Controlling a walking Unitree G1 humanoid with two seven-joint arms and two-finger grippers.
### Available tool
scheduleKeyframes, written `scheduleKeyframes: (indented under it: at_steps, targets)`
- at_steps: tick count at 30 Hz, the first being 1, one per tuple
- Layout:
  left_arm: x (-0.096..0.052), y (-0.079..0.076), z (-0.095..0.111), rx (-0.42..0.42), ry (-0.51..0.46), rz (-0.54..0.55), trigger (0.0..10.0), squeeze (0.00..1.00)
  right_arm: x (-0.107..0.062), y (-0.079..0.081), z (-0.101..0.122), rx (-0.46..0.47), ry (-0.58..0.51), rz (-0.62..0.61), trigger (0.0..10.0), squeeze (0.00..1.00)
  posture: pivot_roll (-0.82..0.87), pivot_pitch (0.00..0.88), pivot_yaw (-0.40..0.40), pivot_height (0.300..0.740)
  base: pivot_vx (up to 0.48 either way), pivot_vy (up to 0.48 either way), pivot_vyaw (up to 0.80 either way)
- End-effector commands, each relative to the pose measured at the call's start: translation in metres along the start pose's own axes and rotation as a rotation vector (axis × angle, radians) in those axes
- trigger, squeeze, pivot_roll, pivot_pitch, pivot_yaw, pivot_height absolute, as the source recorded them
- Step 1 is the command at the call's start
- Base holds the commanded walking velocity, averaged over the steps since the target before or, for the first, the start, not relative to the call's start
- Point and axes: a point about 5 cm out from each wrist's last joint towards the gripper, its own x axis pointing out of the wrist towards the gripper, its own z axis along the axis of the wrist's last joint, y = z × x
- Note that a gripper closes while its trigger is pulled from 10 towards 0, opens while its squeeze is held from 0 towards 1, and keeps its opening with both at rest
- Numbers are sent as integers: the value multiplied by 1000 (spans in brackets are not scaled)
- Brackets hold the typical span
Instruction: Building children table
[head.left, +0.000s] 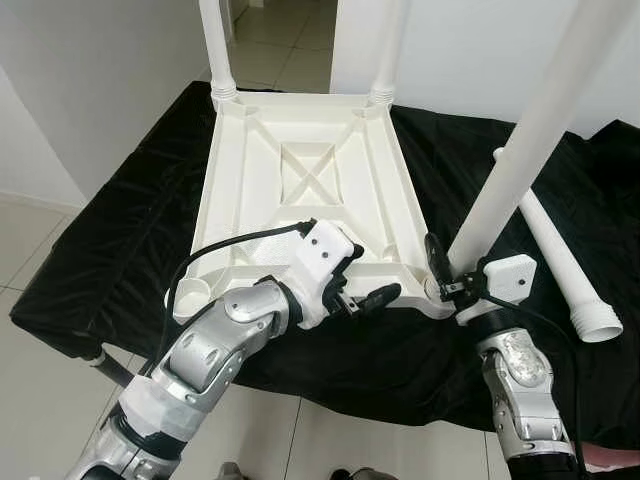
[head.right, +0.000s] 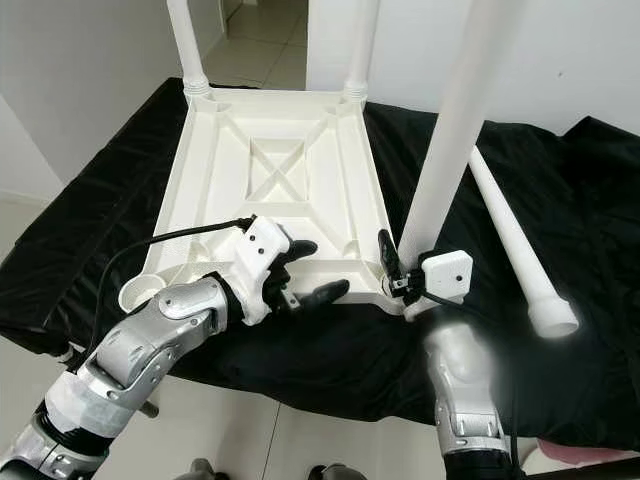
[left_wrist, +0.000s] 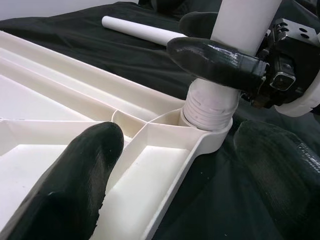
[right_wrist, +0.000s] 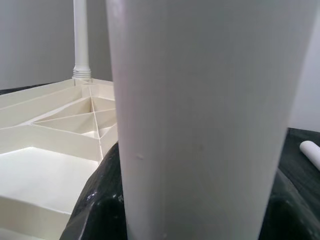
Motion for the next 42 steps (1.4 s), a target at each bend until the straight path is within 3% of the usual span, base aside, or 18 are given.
scheduleKeyframes:
  at_steps: [1, 7, 22, 29, 35, 42]
  targets:
    - [1, -3, 4, 16, -2, -32, 10000, 0, -9, 4, -27, 65, 152, 9, 10000, 0, -1, 122, -13, 740, 0, 0, 0]
    - [0, -3, 6, 18, -2, -31, 10000, 0, -4, 7, -31, 144, 212, 12, 10000, 0, 4, 123, -13, 740, 0, 0, 0]
    - [0, 0, 9, 28, -5, -22, 10000, 0, -8, 8, -45, 199, 308, 3, 10000, 0, 2, 110, -18, 740, 0, 0, 0]
    - [0, -1, 10, 34, -9, -20, 10000, 0, -14, 11, -51, 185, 331, -4, 10000, 0, 0, 107, -18, 740, 0, 0, 0]
    - [0, -1, 10, 40, -8, -21, 10000, 0, -20, 23, -40, 83, 218, 84, 10000, 0, -1, 103, -14, 740, 0, 0, 0]
    - [0, -1, 10, 40, -8, -24, 10000, 0, -24, 24, -40, 75, 205, 106, 10000, 0, -3, 96, -14, 740, 0, 0, 0]
